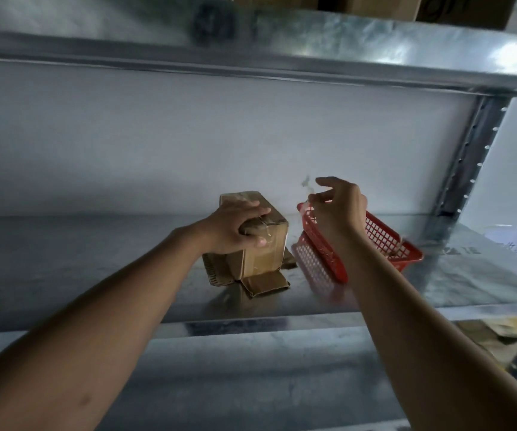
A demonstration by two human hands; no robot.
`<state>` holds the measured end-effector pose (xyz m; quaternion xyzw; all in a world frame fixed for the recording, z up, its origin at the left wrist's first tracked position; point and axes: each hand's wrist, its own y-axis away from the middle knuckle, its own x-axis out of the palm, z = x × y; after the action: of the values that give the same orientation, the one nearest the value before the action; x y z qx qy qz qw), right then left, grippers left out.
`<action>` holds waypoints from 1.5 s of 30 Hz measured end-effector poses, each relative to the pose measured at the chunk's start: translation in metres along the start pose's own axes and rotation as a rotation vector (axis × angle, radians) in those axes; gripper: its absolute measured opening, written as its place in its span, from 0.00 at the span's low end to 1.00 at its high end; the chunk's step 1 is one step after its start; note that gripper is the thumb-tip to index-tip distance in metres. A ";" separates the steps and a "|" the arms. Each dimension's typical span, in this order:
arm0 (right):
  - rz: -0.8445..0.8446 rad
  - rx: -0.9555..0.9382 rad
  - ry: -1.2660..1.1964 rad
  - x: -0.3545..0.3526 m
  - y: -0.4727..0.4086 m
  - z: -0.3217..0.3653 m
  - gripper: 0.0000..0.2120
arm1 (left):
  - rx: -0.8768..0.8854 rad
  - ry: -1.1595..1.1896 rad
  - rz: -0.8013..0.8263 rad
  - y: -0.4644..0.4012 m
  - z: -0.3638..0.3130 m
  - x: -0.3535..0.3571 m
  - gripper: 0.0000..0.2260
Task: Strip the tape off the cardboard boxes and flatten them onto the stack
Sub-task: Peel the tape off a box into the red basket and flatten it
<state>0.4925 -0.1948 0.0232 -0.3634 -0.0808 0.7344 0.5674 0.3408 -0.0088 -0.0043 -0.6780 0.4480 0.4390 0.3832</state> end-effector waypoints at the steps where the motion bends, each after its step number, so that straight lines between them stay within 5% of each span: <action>1: 0.000 0.015 0.005 -0.006 -0.007 -0.007 0.12 | -0.007 0.011 -0.003 -0.005 -0.005 0.002 0.35; 15: 0.443 0.039 0.338 -0.024 -0.043 -0.081 0.05 | -0.081 0.086 -0.062 -0.033 -0.023 0.020 0.36; 23: 0.415 0.057 0.480 -0.024 -0.047 -0.087 0.13 | -0.116 0.098 -0.073 -0.034 -0.025 0.023 0.35; 32: 0.480 -0.042 0.460 -0.017 -0.048 -0.092 0.08 | -0.109 0.097 -0.084 -0.039 -0.030 0.024 0.35; 45: 0.203 0.063 0.699 -0.037 -0.047 -0.091 0.19 | -0.083 0.116 -0.073 -0.043 -0.027 0.024 0.35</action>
<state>0.5893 -0.2388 -0.0010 -0.5809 0.1771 0.6207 0.4960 0.3928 -0.0266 -0.0125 -0.7335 0.4257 0.4030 0.3441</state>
